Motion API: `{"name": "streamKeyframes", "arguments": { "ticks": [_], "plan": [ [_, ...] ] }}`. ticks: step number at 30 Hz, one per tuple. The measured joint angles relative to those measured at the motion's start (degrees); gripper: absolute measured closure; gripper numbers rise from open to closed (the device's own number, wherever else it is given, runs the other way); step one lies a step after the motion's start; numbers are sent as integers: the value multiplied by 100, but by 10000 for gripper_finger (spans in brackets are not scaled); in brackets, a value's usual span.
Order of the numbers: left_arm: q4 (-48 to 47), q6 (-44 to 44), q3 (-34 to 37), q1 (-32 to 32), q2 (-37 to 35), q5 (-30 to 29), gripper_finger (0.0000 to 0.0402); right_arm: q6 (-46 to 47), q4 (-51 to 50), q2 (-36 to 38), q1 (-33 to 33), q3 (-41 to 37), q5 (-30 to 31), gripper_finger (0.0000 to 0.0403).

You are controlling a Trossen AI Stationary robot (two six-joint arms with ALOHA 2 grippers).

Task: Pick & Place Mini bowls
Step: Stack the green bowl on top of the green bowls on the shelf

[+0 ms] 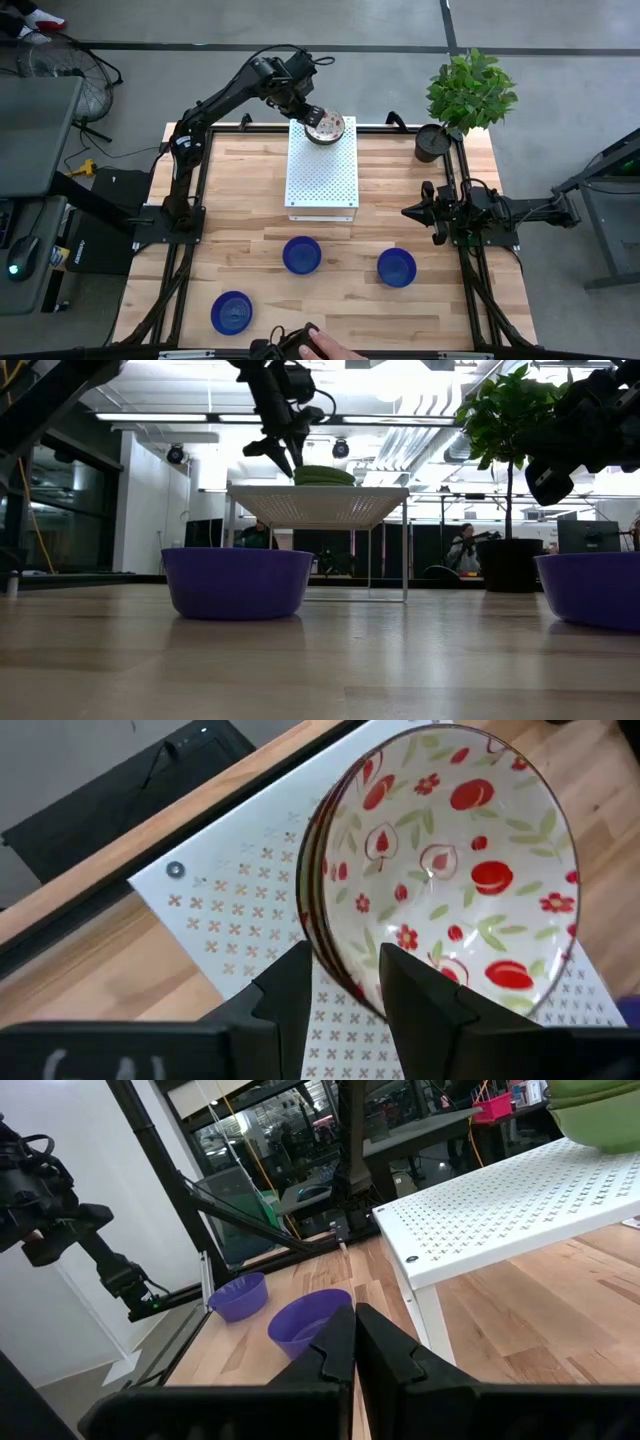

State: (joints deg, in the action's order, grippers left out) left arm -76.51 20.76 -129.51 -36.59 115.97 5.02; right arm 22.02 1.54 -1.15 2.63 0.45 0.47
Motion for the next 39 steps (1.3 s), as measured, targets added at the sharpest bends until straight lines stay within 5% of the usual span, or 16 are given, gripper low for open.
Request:
{"name": "streamKeyframes", "arguments": {
  "ticks": [17,26,32,39],
  "plan": [
    [401,-2421,-7,-14,-262,-739,284,0,-2,0,-1,0,0,402],
    [553,-4068,-10,128,-640,-661,284,-2,0,0,0,1,-2,402],
    [848,-5081,46,186,-724,-4,284,0,0,0,0,2,-2,402],
    [2610,-5395,1650,209,-1508,478,284,-2,-2,-1,0,1,-1,402]
  ]
}}
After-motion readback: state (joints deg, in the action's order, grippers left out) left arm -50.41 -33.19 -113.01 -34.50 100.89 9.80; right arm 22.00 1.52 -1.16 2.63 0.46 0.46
